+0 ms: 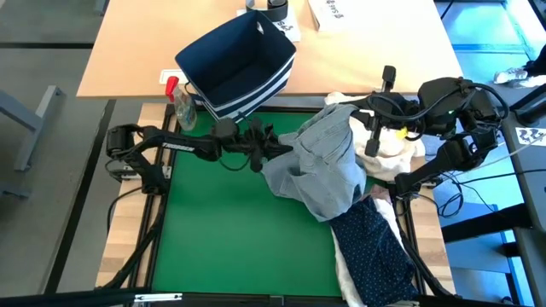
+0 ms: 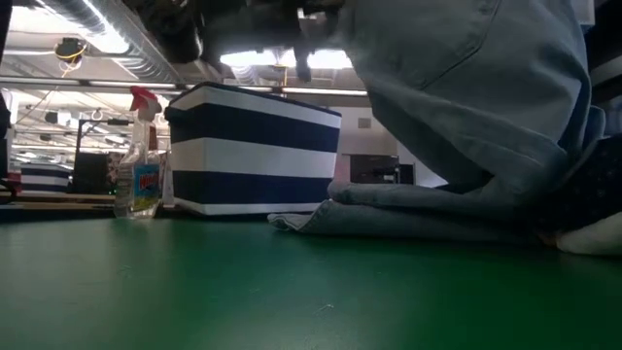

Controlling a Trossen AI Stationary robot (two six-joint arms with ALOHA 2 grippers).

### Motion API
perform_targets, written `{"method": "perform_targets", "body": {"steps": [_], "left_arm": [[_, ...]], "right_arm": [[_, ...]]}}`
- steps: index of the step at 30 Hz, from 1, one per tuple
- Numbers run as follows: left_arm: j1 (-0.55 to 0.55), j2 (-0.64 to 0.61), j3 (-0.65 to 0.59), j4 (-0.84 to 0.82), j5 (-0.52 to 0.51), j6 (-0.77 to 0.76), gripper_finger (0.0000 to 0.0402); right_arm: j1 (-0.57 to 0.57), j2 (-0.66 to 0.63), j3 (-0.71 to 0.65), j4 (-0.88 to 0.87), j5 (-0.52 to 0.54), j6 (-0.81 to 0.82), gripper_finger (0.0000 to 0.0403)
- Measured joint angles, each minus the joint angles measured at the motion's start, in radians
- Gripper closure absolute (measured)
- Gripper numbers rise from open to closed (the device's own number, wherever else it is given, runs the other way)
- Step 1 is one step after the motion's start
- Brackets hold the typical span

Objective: Fold laundry
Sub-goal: Fold the blue jeans

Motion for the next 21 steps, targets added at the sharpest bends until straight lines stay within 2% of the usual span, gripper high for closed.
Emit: {"method": "perform_targets", "body": {"steps": [3, 7, 11, 16, 21], "left_arm": [[-0.009, -0.046, 0.032, -0.003, 0.087, -0.007, 0.0377], [-0.021, -0.163, 0.080, -0.160, 0.132, 0.020, 0.0382], [-0.039, -0.312, 0.171, -0.522, 0.081, 0.156, 0.0385], [-0.065, -0.447, 0.413, -0.967, -0.011, 0.337, 0.0386], [-0.081, -0.464, 0.738, -1.276, -0.078, 0.450, 0.0385]], "right_arm": [[0.000, 0.000, 0.000, -0.003, 0.000, 0.008, 0.0379], [0.000, -0.001, 0.000, -0.027, 0.000, 0.040, 0.0379], [0.000, -0.001, 0.000, -0.053, 0.000, 0.068, 0.0379], [0.000, -0.001, 0.000, -0.005, 0.022, 0.065, 0.0379], [0.000, -0.001, 0.003, 0.192, 0.049, -0.003, 0.0379]]}}
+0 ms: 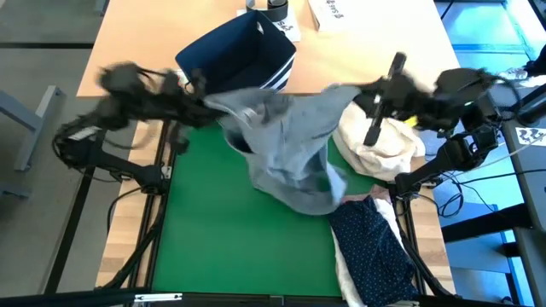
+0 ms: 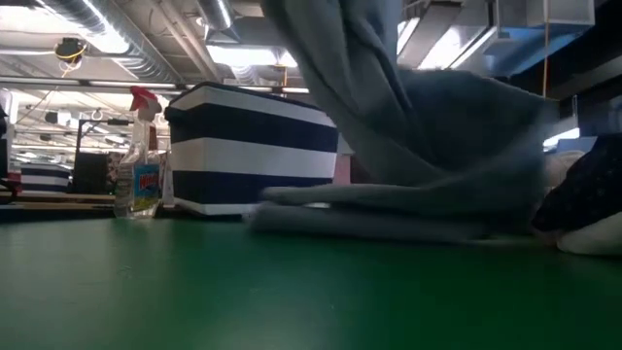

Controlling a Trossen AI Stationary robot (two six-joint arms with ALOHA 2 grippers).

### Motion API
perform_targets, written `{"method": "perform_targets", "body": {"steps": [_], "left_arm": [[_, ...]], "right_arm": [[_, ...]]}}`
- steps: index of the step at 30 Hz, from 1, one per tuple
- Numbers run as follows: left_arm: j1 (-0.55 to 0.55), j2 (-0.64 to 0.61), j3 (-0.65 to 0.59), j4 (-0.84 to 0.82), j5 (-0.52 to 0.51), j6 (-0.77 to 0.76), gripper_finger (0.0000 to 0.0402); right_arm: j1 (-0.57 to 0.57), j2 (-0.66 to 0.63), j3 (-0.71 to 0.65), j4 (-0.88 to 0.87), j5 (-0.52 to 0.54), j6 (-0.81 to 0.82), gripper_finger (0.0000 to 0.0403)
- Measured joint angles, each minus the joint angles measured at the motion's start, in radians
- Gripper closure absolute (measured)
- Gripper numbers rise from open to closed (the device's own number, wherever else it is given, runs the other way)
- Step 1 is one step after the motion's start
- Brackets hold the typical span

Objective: Fold laundry
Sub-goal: Fold the blue jeans

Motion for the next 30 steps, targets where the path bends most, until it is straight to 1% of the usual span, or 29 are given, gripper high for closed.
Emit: {"method": "perform_targets", "body": {"steps": [2, 5, 10, 13, 16, 18, 23, 27, 30], "left_arm": [[0.000, 0.015, 0.128, -0.051, -0.001, 0.024, 0.0385], [0.003, 0.042, 0.295, -0.078, 0.001, 0.027, 0.0385], [0.003, 0.106, 0.522, -0.026, -0.002, 0.030, 0.0384], [0.003, 0.159, 0.630, 0.029, 0.003, 0.030, 0.0384], [0.003, 0.222, 0.723, 0.088, 0.031, 0.037, 0.0384], [0.003, 0.245, 0.708, 0.208, 0.063, 0.036, 0.0384], [0.003, 0.297, 0.717, 0.350, 0.086, 0.028, 0.0384], [0.003, 0.322, 0.722, 0.427, 0.111, 0.068, 0.0384], [0.003, 0.322, 0.723, 0.426, 0.110, 0.104, 0.0384]], "right_arm": [[0.000, 0.000, 0.002, 0.119, 0.000, -0.042, 0.0379], [0.000, 0.000, 0.002, 0.301, -0.008, -0.086, 0.0379], [0.000, 0.004, -0.001, 0.619, -0.030, -0.101, 0.0379], [0.000, 0.007, -0.003, 0.787, -0.117, -0.135, 0.0379], [0.000, 0.008, -0.004, 0.917, -0.220, -0.141, 0.0379], [0.000, 0.009, -0.004, 0.975, -0.284, -0.129, 0.0379], [0.000, 0.018, -0.004, 1.082, -0.386, 0.025, 0.0379], [-0.001, 0.020, -0.004, 1.079, -0.486, 0.138, 0.0379], [-0.001, 0.019, -0.002, 1.047, -0.494, 0.167, 0.0379]]}}
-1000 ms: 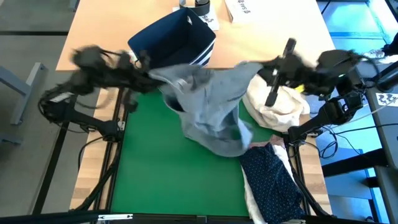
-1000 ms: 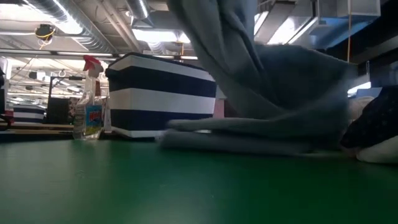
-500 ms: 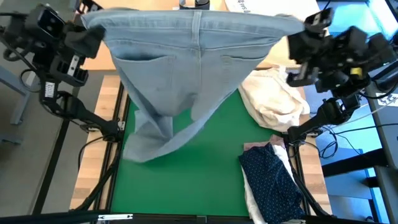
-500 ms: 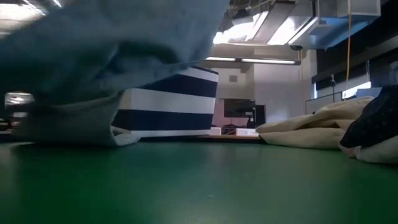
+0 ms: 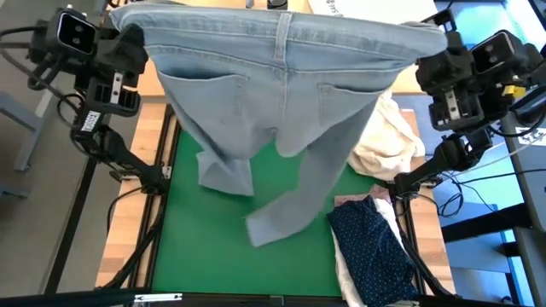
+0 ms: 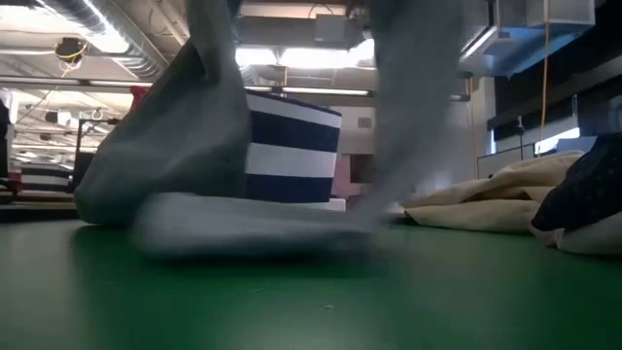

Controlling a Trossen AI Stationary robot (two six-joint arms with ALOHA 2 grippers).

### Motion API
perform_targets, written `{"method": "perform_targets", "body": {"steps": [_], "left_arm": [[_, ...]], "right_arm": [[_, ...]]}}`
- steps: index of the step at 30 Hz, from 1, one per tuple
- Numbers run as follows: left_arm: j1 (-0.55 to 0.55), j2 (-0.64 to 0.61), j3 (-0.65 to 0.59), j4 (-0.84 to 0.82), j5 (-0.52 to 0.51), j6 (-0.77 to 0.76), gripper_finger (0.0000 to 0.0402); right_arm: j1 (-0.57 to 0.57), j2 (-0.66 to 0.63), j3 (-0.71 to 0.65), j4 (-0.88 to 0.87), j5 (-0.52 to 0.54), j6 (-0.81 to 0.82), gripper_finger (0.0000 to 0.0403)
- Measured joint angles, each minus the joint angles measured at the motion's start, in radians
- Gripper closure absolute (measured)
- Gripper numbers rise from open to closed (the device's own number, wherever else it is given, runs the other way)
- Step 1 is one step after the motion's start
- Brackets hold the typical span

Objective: Fold laundry
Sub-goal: Fold the blue jeans

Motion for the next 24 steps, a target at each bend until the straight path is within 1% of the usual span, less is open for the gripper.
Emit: {"method": "perform_targets", "body": {"steps": [3, 5, 9, 13, 15, 18, 21, 24], "left_arm": [[0.004, -0.009, 0.001, -0.003, -0.016, 0.094, 0.0384], [0.016, -0.023, 0.003, -0.060, -0.054, 0.164, 0.0383], [0.039, -0.057, 0.003, -0.268, -0.185, 0.258, 0.0378], [0.051, -0.073, 0.006, -0.540, -0.365, 0.335, 0.0378], [0.051, -0.079, 0.007, -0.693, -0.454, 0.348, 0.0379], [0.051, -0.079, 0.008, -0.900, -0.569, 0.344, 0.0379], [0.051, -0.072, 0.007, -1.101, -0.668, 0.273, 0.0379], [0.054, -0.067, -0.019, -1.245, -0.716, 0.181, 0.0379]], "right_arm": [[0.000, -0.010, 0.000, -0.047, 0.044, -0.041, 0.0379], [0.000, -0.021, 0.000, -0.098, 0.114, -0.118, 0.0379], [0.002, -0.065, 0.006, -0.292, 0.298, -0.251, 0.0379], [0.001, -0.075, 0.010, -0.528, 0.440, -0.266, 0.0379], [0.001, -0.067, 0.008, -0.657, 0.491, -0.249, 0.0379], [0.001, -0.048, -0.003, -0.845, 0.518, -0.158, 0.0379], [-0.005, -0.034, -0.027, -1.020, 0.524, -0.028, 0.0379], [-0.048, -0.021, -0.057, -1.154, 0.508, 0.099, 0.0379]]}}
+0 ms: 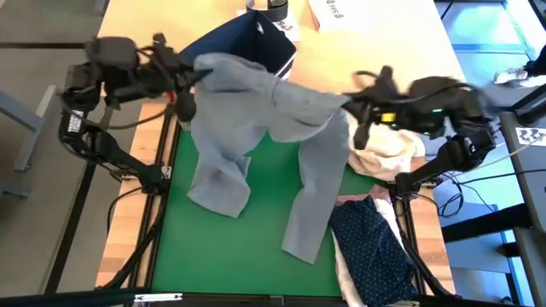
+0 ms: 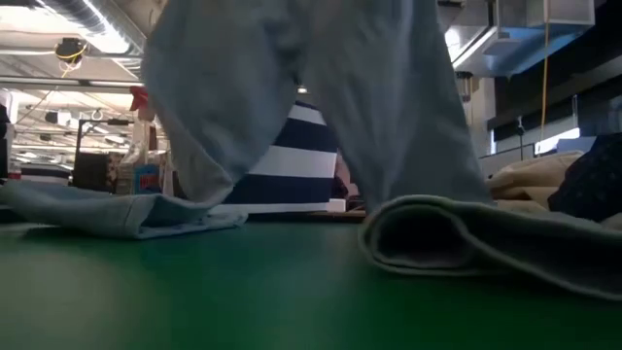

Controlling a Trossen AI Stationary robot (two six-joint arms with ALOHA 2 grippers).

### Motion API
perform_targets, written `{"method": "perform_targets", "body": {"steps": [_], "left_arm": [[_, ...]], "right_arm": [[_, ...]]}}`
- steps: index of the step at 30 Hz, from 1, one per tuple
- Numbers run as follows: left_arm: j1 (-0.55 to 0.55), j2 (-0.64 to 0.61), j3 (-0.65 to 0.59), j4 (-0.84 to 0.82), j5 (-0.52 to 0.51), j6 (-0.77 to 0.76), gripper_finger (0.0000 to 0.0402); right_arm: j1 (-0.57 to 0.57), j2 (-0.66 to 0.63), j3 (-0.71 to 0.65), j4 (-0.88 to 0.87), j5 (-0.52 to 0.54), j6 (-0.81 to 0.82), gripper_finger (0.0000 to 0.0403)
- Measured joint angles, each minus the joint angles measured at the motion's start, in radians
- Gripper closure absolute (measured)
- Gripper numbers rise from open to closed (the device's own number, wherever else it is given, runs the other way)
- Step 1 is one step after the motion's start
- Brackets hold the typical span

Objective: Fold laundry
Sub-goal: Fold the blue jeans

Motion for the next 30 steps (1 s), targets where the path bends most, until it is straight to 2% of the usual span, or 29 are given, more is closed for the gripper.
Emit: {"method": "perform_targets", "body": {"steps": [4, 8, 10, 14, 18, 21, 24, 27, 30], "left_arm": [[0.003, 0.002, -0.063, -0.139, 0.010, -0.108, 0.0379], [-0.010, -0.004, -0.127, -0.210, 0.055, -0.182, 0.0381], [-0.047, -0.022, -0.139, -0.211, 0.079, -0.216, 0.0382], [-0.139, -0.069, -0.137, -0.212, 0.211, -0.271, 0.0383], [-0.252, -0.099, -0.138, -0.198, 0.292, -0.338, 0.0382], [-0.341, -0.114, -0.139, -0.111, 0.341, -0.362, 0.0381], [-0.423, -0.118, -0.138, 0.067, 0.468, -0.362, 0.0380], [-0.502, -0.111, -0.139, 0.265, 0.591, -0.362, 0.0380], [-0.561, -0.099, -0.139, 0.459, 0.671, -0.360, 0.0380]], "right_arm": [[-0.070, 0.014, -0.072, -0.095, -0.098, 0.141, 0.0379], [-0.082, 0.015, -0.141, -0.105, -0.156, 0.173, 0.0379], [-0.057, 0.015, -0.152, -0.103, -0.212, 0.196, 0.0379], [0.009, 0.015, -0.162, -0.101, -0.305, 0.218, 0.0379], [0.113, 0.015, -0.163, -0.066, -0.306, 0.232, 0.0379], [0.187, 0.015, -0.163, 0.049, -0.354, 0.247, 0.0379], [0.252, 0.015, -0.163, 0.188, -0.415, 0.269, 0.0379], [0.325, 0.015, -0.143, 0.295, -0.420, 0.255, 0.0379], [0.392, 0.015, -0.129, 0.423, -0.419, 0.216, 0.0379]]}}
